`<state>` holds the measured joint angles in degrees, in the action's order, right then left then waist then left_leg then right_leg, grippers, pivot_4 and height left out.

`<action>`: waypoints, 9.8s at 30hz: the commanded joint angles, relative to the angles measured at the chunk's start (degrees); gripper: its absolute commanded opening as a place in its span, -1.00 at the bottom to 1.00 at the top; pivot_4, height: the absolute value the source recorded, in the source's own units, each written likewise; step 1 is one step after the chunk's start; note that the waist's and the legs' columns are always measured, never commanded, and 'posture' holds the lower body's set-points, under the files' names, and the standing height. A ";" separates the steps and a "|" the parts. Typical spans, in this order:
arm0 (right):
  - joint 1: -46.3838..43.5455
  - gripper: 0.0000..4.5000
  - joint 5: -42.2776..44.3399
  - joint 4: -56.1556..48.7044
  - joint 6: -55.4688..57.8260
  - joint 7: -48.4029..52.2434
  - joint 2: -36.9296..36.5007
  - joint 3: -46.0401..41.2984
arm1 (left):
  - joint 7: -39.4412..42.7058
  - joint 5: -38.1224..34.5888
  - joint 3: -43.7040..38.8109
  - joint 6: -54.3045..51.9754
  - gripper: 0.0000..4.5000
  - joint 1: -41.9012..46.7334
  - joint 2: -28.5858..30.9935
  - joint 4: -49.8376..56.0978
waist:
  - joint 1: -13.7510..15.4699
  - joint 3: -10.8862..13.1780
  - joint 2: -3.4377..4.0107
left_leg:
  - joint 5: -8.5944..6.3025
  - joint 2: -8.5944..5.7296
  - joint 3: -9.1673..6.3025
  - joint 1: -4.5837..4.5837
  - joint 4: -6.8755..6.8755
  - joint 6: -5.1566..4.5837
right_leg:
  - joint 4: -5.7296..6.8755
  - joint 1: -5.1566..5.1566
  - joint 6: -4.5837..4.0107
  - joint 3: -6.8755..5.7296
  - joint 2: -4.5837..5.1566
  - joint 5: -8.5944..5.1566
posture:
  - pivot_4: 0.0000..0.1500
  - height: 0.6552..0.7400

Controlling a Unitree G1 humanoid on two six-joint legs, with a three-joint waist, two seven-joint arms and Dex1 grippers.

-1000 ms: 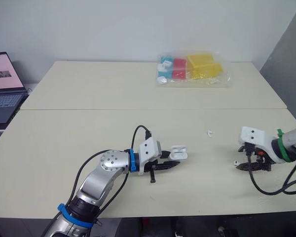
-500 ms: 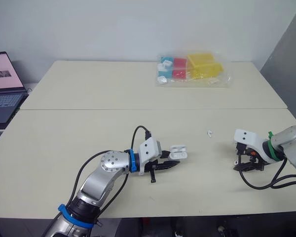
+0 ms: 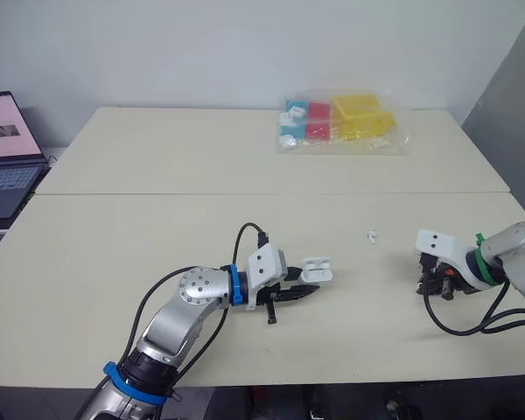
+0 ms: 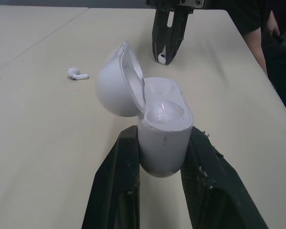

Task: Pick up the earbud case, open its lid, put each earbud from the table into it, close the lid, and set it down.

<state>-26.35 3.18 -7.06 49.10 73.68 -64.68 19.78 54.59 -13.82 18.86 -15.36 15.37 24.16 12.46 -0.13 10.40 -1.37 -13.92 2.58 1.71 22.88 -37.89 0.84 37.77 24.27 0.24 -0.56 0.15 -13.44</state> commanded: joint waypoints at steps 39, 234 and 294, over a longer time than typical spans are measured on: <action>15.17 -0.81 21.53 -33.03 -19.33 -42.36 43.27 -22.85 | -7.55 -7.95 -7.53 -7.47 -0.66 9.51 -8.90 -0.81 | -0.02 0.03 -0.02 | 0.01 0.02 -0.14 -0.01 -0.02 0.01 | 0.06 -0.10 0.04 0.07 -0.08 0.02 | 1.00 1.00; -0.13 0.41 -2.53 -6.94 -2.00 -1.41 -0.38 3.67 | -8.99 -3.84 -3.25 -5.18 -0.66 -0.44 -5.20 5.77 | 0.01 0.07 -0.07 | -0.01 -0.02 -0.06 0.01 0.01 0.00 | -0.07 -0.05 -0.01 0.01 0.01 -0.01 | 1.00 1.00; 9.68 -0.81 23.18 -34.63 -10.94 -47.03 47.15 -20.06 | -9.69 -5.31 -7.05 -3.52 -0.66 10.32 -9.59 -2.39 | -0.07 0.05 -0.08 | 0.00 0.03 -0.18 0.03 0.03 0.00 | 0.01 -0.07 0.01 0.05 -0.09 0.00 | 1.00 1.00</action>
<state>-16.78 27.07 -41.10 40.47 27.16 -17.43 -0.80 44.59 -17.99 13.00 -19.55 24.40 14.82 8.68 -0.20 10.45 -1.45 -13.92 2.61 1.54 22.92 -37.86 0.84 37.78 24.21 0.25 -0.52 0.06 -13.44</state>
